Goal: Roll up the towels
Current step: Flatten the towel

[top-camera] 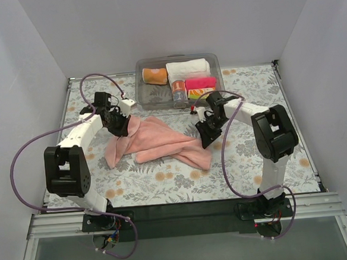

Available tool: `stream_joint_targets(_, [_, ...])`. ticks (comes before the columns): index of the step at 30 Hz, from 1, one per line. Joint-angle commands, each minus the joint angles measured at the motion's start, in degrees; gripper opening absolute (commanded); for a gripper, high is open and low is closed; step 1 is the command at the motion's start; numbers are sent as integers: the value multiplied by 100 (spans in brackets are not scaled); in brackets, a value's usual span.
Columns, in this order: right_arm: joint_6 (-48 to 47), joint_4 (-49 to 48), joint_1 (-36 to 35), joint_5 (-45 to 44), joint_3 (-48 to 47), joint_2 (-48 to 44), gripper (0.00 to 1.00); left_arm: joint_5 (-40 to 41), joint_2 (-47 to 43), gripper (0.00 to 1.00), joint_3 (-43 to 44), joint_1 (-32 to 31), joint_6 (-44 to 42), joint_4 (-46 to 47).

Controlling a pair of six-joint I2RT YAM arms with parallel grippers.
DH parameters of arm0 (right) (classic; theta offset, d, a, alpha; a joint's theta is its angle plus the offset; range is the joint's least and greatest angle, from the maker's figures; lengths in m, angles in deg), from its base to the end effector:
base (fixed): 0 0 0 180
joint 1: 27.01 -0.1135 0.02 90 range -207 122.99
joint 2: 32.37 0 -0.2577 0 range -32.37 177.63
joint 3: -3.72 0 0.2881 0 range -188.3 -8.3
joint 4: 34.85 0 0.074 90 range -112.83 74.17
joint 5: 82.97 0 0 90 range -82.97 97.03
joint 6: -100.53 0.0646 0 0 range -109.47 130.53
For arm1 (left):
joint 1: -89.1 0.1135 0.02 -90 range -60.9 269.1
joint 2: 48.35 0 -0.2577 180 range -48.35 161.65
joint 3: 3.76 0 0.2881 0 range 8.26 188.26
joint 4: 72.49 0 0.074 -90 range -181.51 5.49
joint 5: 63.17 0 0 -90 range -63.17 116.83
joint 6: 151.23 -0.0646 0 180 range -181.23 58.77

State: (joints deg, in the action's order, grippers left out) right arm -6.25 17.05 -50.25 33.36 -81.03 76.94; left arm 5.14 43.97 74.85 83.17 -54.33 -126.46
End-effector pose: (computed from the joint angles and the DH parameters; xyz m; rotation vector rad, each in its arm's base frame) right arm 0.3545 0.1834 0.1087 -1.0515 2.6557 0.6859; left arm 0.3568 -0.0611 0.1787 0.0804 2.7412 -0.5821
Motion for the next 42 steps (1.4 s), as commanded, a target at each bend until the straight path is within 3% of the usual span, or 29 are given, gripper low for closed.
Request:
stream_joint_targets(1, [61, -103, -101, -31, -93, 143, 28, -151, 58, 0, 328, 101, 93, 3])
stream_joint_targets(2, [17, -86, -110, -57, -75, 64, 10, -168, 85, 0, 381, 136, 93, -14])
stream_joint_targets(3, [-27, -68, -93, -144, -14, -6, 3, -195, 103, 0, 451, 171, 93, -49])
stream_joint_targets(4, [-149, -16, -93, -198, 22, -85, 1, -204, 138, 0, 495, 259, 93, -84])
stream_joint_targets(13, [-1362, 678, 872, -611, -100, -1500, 1, -564, 138, 0, 908, 811, -215, -480])
stream_joint_targets(19, [-3189, 1118, 1541, -620, -67, -2397, 1, -863, -38, 0, 962, 1234, -408, -875])
stream_joint_targets(25, [-5297, 1040, 1876, -796, 1180, -3188, 1, -1117, -336, 0, 339, 1481, -1268, -1008])
stream_joint_targets(31, [-5749, 934, 1718, -883, 2059, -3593, 1, -1153, -627, 0, -794, 1472, -2515, -1007])
stream_joint_targets(33, [-5583, 864, 1718, -1154, 2105, -3584, 21, -1214, -618, 8, -937, 1472, -2798, -1270])
stream_joint_targets(34, [-5513, 872, 1779, -1226, 2027, -3541, 41, -1214, -627, 21, -1007, 1481, -2851, -1297])
stream_joint_targets(35, [-5303, 881, 1849, -1253, 1948, -3418, 48, -1232, -705, 24, -1007, 1481, -2878, -1306])
stream_joint_targets(37, [-5126, 925, 2060, -1192, 1737, -3286, 52, -1337, -793, 30, -964, 1481, -2861, -1280])
stream_joint_targets(38, [-5038, 977, 2270, -1148, 1457, -3129, 55, -1390, -820, 39, -824, 1481, -2704, -1254])
stream_joint_targets(42, [-4485, 1636, 2860, -700, 658, -2627, 55, -1715, -706, 51, -323, 1472, -2073, -1026])
